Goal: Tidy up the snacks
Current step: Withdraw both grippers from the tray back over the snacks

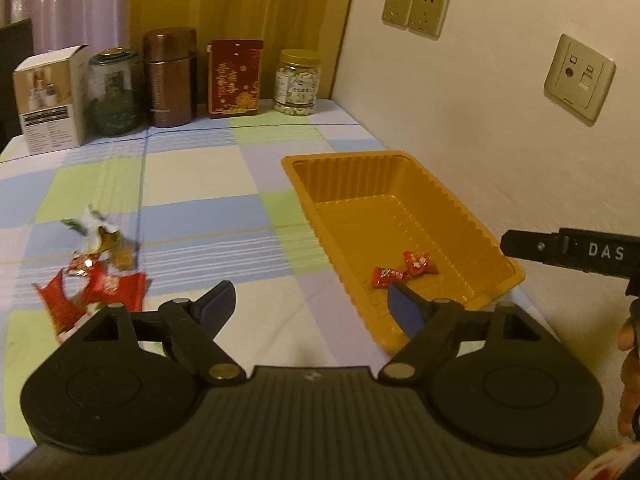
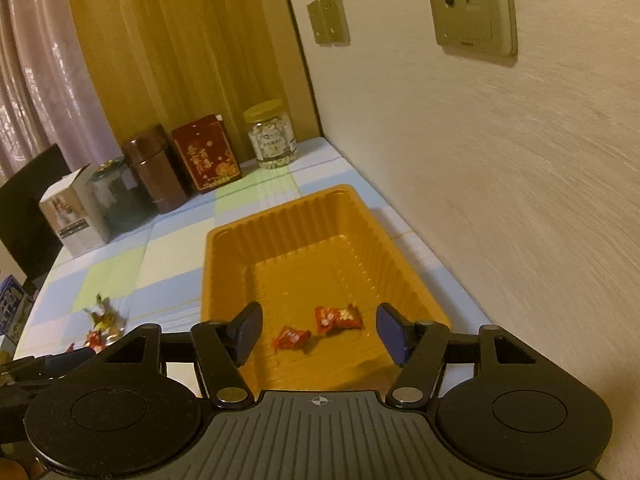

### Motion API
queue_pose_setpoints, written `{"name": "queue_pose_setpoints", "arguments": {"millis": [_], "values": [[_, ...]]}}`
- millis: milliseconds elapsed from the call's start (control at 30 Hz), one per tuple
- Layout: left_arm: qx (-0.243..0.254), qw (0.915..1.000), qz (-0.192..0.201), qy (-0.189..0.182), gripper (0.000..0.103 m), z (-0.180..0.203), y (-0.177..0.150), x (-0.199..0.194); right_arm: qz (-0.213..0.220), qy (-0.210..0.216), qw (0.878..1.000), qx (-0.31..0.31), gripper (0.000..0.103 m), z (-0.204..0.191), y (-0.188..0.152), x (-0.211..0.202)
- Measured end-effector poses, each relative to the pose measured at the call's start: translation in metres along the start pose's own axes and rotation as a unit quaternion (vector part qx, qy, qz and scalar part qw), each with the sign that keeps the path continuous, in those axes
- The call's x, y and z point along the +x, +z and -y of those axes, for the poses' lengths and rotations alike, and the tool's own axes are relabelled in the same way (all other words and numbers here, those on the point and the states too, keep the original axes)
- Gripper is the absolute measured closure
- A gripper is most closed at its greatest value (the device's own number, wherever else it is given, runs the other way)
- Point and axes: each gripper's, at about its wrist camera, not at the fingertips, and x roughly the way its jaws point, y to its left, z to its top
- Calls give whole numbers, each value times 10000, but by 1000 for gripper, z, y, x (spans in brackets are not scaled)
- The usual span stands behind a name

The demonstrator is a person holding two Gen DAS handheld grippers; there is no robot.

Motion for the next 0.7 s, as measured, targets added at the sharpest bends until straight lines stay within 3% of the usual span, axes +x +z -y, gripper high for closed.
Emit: {"name": "queue_pose_setpoints", "arguments": {"millis": [700], "values": [[-394,9979,143,495,7,-67,-42,-102,-216,289,9986,-387,33,-77,-50,-53]]}}
